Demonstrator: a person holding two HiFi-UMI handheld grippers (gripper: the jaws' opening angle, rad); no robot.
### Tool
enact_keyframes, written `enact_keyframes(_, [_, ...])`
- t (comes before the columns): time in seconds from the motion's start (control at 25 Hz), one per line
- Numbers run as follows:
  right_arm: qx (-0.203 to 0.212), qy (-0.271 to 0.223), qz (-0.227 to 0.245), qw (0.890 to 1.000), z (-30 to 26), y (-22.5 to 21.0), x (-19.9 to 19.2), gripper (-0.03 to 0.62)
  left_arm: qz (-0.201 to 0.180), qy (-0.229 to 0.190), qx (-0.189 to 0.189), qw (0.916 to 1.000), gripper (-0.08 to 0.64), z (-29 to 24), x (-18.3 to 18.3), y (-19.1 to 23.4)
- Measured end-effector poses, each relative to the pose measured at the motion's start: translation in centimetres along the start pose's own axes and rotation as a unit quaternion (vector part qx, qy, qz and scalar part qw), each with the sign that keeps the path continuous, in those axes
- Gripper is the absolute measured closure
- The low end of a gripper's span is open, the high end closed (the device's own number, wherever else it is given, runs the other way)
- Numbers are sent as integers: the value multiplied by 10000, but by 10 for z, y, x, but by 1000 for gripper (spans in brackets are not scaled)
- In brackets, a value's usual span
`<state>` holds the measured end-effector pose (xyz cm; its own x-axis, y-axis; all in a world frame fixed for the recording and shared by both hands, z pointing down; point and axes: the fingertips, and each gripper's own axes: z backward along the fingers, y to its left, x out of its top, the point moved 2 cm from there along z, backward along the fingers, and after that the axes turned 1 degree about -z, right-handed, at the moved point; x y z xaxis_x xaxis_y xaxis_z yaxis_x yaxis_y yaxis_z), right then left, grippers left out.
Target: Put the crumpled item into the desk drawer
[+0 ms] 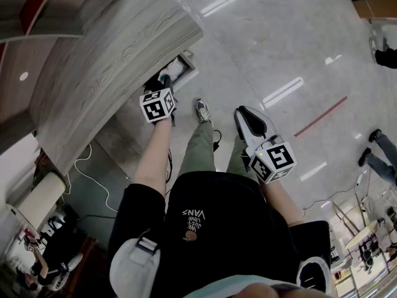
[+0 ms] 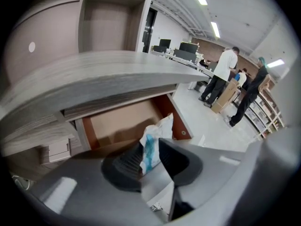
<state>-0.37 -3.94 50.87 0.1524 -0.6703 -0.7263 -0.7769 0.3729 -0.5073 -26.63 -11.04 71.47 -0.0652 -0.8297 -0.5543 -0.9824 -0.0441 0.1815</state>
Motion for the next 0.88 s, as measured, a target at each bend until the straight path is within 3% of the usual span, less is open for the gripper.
enact_keyframes(0.88, [12, -31, 21, 10000, 3, 2, 0, 571, 22, 9, 188, 9998, 319, 5, -4, 7])
